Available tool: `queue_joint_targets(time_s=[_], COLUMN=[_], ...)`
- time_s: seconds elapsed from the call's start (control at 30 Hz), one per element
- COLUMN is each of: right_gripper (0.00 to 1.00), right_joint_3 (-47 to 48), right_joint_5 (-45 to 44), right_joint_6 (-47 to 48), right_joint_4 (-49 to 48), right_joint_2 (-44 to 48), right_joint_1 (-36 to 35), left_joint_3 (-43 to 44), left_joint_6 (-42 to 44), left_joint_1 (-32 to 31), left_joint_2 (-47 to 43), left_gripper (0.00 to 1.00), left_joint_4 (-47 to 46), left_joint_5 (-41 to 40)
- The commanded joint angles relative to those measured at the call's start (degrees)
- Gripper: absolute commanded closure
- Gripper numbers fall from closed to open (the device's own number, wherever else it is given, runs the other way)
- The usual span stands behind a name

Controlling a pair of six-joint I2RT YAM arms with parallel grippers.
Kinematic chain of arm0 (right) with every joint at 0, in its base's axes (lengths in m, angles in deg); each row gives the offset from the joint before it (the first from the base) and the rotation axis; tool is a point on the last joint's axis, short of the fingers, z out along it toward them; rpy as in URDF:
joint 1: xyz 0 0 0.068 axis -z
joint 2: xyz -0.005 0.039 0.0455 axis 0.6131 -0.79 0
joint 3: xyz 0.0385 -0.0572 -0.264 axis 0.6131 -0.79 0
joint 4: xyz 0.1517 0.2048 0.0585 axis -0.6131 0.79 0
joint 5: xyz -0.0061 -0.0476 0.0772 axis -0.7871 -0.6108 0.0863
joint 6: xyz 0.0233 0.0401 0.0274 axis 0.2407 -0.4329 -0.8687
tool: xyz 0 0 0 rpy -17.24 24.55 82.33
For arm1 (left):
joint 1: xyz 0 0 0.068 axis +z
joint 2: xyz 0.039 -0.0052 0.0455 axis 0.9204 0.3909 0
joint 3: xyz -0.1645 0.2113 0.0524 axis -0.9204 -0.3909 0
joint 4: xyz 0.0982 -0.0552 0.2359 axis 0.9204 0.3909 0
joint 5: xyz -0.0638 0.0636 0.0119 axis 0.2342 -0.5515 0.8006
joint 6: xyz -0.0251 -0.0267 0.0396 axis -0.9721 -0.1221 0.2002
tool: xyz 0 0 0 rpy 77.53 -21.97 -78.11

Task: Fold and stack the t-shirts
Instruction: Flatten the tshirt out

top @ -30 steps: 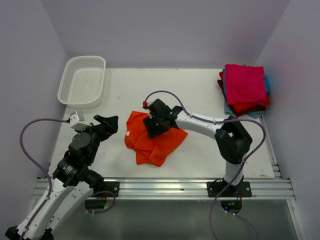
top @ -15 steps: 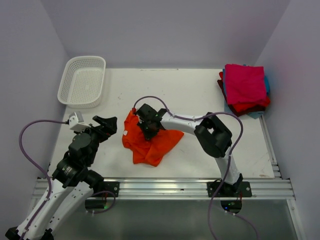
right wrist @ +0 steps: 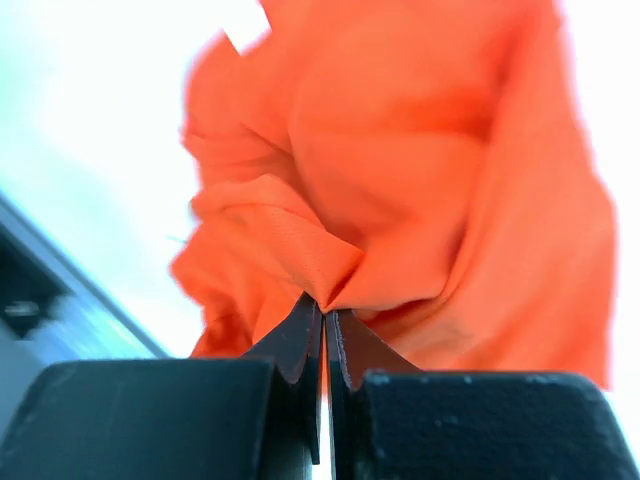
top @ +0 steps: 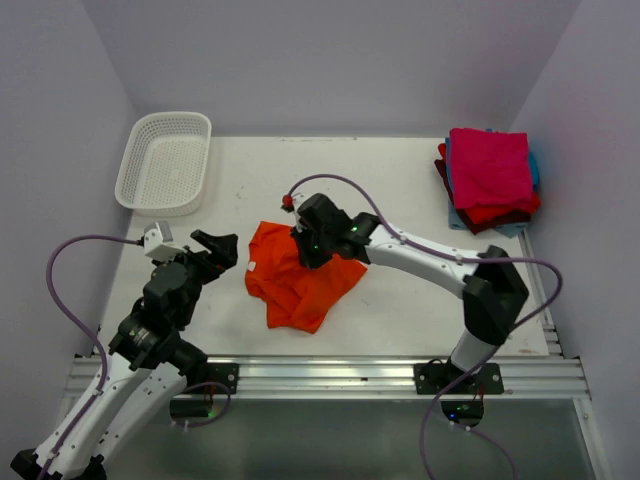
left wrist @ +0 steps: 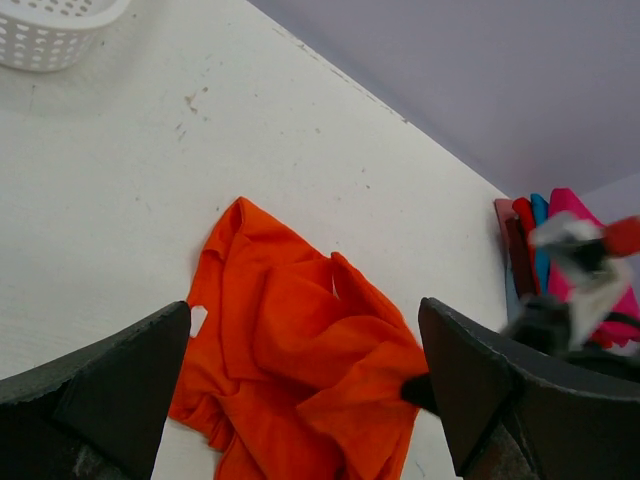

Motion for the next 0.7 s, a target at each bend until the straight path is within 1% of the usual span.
queue_joint_targets(time_s=[0.0, 0.03, 0.07, 0.1, 0.13, 0.17, 0.2, 0.27, 0.3, 0.33, 0.37, 0.43, 0.47, 0.53, 0.57, 0.67], right_gripper=[1.00, 1.00, 1.00, 1.00, 1.00, 1.00, 1.00, 1.00, 1.00, 1.00, 1.00, 1.00, 1.00, 1.00, 1.00, 1.00], right_joint_3=[-1.70, -2.05, -2.41, -2.41, -1.97, -1.80, -1.71, -2.23, -2.23, -2.76, -3.28, -4.95, -5.57, -8.02, -8.99, -12.25], right_joint_5=[-5.58, -7.34, -11.88, -14.36, -17.43, -23.12, -26.48, -31.59, -35.79, -37.66, -39.16, -42.59, -43.30, -44.27, -44.71, -45.68], right_joint_6=[-0.91, -0.91, -1.00, -1.26, -1.44, -2.05, -3.62, -5.48, -7.66, -8.99, -10.13, -13.65, -14.88, -18.04, -19.10, -21.83], right_joint_4=[-2.72, -2.37, -0.71, 0.44, 3.23, 4.65, 6.15, 9.67, 10.98, 13.09, 13.89, 15.73, 16.27, 16.80, 16.80, 16.62], right_joint_2=[12.69, 14.19, 16.55, 17.27, 17.80, 18.50, 18.68, 19.03, 18.77, 18.77, 18.68, 19.03, 19.21, 20.17, 20.70, 22.72], right_joint_1=[1.66, 1.84, 2.10, 2.19, 2.19, 2.19, 2.19, 2.11, 2.19, 2.19, 2.19, 2.19, 2.11, 2.10, 2.02, 2.10], left_joint_3=[-2.36, -2.71, -3.24, -3.94, -3.86, -3.60, -2.90, -2.02, -1.41, -1.14, -0.96, -0.87, -0.87, -0.96, -0.70, 1.93], left_joint_6=[1.36, 2.14, 3.02, 3.72, 4.34, 4.87, 5.40, 6.89, 7.59, 8.47, 8.65, 9.87, 10.23, 12.16, 12.78, 15.06], left_joint_1=[-0.15, -0.15, -0.15, -0.15, -0.15, -0.15, -0.06, -0.15, -0.15, -0.15, -0.15, -0.15, -0.15, -0.15, -0.15, -0.24], left_joint_2=[3.10, 3.81, 4.78, 7.22, 8.81, 10.74, 15.11, 19.97, 24.78, 27.00, 31.03, 34.13, 36.41, 38.35, 40.54, 45.02], left_gripper=[0.00, 0.00, 0.00, 0.00, 0.00, 0.00, 0.00, 0.00, 0.00, 0.00, 0.00, 0.00, 0.00, 0.00, 0.01, 0.03], left_joint_4=[-4.37, -5.35, -6.66, -9.11, -9.48, -10.62, -10.98, -11.85, -13.43, -14.14, -15.62, -18.17, -20.80, -22.93, -25.98, -25.22], left_joint_5=[1.42, 2.91, 4.05, 5.37, 7.30, 8.54, 9.94, 14.07, 15.74, 18.19, 19.26, 22.59, 23.74, 28.04, 29.28, 30.61])
